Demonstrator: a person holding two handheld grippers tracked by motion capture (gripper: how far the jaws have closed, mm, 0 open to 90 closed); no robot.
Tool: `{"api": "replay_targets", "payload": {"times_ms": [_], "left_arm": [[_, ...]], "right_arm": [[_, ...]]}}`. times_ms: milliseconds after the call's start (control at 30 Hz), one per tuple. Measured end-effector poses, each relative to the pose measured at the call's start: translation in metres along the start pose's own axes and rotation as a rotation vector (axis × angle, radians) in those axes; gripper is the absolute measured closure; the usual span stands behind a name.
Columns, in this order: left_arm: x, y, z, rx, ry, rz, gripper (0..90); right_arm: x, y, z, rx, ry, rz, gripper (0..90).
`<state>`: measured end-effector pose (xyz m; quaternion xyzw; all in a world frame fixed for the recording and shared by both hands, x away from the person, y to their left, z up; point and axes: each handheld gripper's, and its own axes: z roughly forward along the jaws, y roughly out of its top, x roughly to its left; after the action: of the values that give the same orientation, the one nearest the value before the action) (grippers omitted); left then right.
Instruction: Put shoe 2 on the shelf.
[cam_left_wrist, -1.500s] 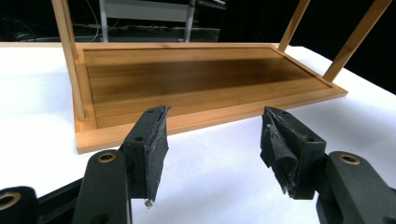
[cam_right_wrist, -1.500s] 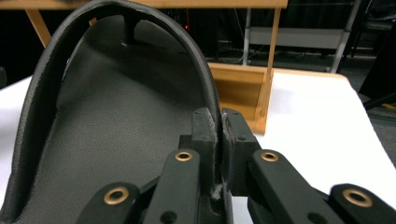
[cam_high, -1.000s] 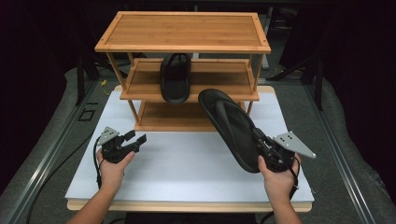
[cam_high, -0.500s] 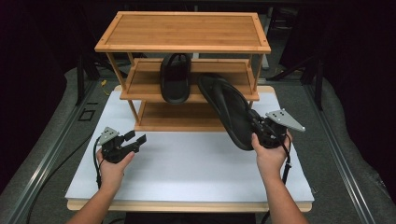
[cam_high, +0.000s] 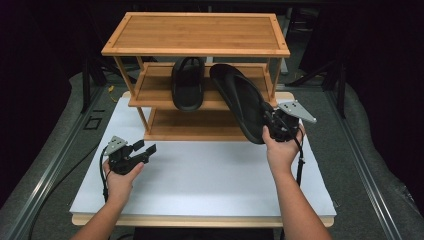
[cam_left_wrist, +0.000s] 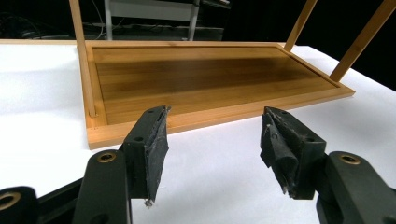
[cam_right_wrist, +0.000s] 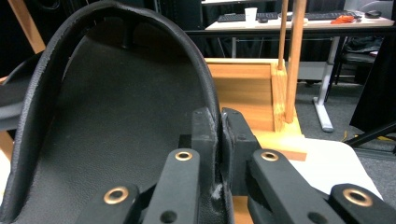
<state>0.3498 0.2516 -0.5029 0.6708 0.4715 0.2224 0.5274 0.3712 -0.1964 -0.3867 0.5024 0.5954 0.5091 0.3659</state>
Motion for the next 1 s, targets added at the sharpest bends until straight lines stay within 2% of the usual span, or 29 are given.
{"api": "replay_targets", "payload": {"times_ms": [33, 67, 167, 267, 500, 533, 567, 600, 667, 700, 933, 1000], "left_arm": [[0.0, 0.0, 0.0, -0.001, 0.0, -0.001, 41.2], [0.0, 0.0, 0.0, -0.002, 0.0, -0.003, 41.2], [0.001, 0.0, 0.0, -0.003, -0.001, -0.006, 41.2], [0.001, 0.0, 0.0, -0.004, 0.0, -0.009, 41.2], [0.0, 0.0, -0.001, -0.004, -0.002, -0.004, 41.2], [0.001, 0.0, -0.001, -0.007, -0.003, -0.005, 41.2], [0.001, 0.0, -0.001, -0.007, -0.004, -0.007, 41.2], [0.001, 0.0, -0.001, -0.005, -0.004, -0.005, 41.2], [0.001, 0.0, -0.001, -0.004, -0.004, -0.005, 41.2], [0.001, 0.0, -0.001, -0.005, -0.005, -0.008, 41.2], [0.0, 0.0, -0.001, -0.003, -0.006, -0.006, 41.2], [0.0, 0.0, -0.001, -0.002, -0.007, -0.006, 41.2]], "right_arm": [[0.0, 0.001, 0.004, -0.01, 0.034, 0.004, 84.7], [0.001, 0.002, 0.005, 0.003, -0.004, -0.001, 84.7], [0.002, 0.004, 0.014, 0.009, 0.01, 0.005, 84.7], [0.005, 0.006, 0.021, 0.014, -0.022, -0.005, 84.7], [0.015, 0.018, 0.039, 0.022, -0.038, -0.016, 84.6], [0.018, 0.02, 0.043, 0.025, -0.061, -0.024, 84.6], [0.02, 0.021, 0.046, 0.032, -0.041, -0.032, 84.6], [0.022, 0.021, 0.048, 0.034, -0.065, -0.037, 84.5], [0.025, 0.021, 0.053, 0.045, -0.08, -0.042, 84.5], [0.026, 0.022, 0.055, 0.057, -0.075, -0.04, 84.4], [0.035, 0.024, 0.068, 0.079, -0.126, -0.032, 82.4], [0.039, 0.026, 0.071, 0.088, -0.126, -0.031, 81.0]]}}
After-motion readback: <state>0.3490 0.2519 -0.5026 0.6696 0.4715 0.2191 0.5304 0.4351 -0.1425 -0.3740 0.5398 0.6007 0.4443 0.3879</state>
